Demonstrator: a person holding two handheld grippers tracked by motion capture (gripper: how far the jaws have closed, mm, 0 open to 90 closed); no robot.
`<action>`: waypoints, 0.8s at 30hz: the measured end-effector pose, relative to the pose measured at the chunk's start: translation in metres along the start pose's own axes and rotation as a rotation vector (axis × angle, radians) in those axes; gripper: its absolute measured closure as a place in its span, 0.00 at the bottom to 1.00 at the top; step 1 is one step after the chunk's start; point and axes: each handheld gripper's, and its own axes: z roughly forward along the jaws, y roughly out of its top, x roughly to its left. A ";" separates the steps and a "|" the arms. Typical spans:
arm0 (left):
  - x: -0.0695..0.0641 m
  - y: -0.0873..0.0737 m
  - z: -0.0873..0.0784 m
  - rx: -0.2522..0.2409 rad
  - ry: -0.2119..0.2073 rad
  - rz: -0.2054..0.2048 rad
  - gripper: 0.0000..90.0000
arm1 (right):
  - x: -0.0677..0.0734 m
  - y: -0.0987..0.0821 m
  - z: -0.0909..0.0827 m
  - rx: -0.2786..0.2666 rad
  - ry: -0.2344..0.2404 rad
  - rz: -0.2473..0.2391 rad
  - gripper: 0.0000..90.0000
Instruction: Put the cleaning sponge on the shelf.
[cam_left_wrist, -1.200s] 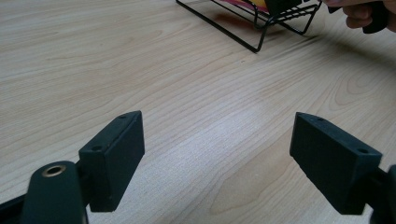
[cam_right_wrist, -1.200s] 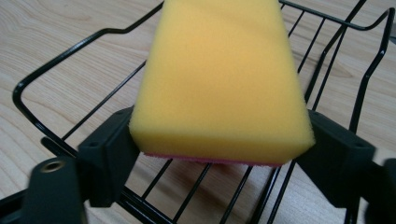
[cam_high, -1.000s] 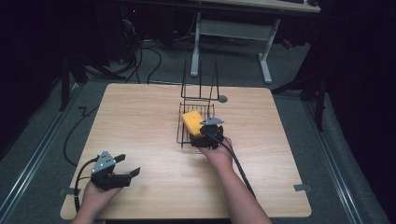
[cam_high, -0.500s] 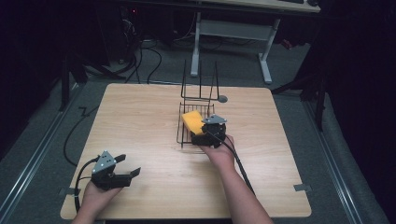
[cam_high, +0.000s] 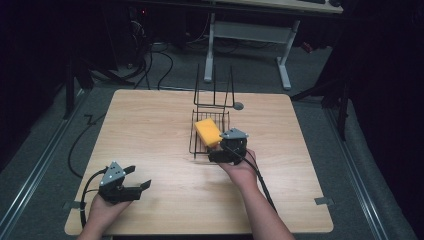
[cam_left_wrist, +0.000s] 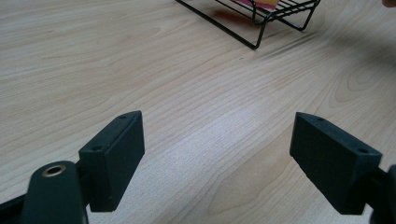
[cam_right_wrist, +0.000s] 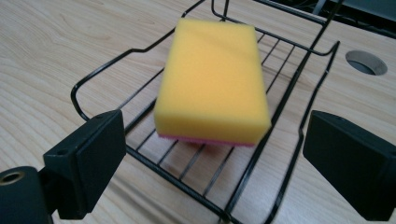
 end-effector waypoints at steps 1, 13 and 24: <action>0.000 0.000 0.000 0.002 0.000 0.001 0.21 | -0.001 -0.002 -0.002 0.000 0.002 0.011 0.07; -0.002 -0.001 0.003 0.009 0.001 0.007 0.21 | -0.017 -0.033 -0.029 -0.020 -0.001 0.044 0.06; -0.003 -0.001 0.005 0.019 0.001 0.013 0.21 | -0.032 -0.069 -0.061 -0.041 -0.022 0.051 0.06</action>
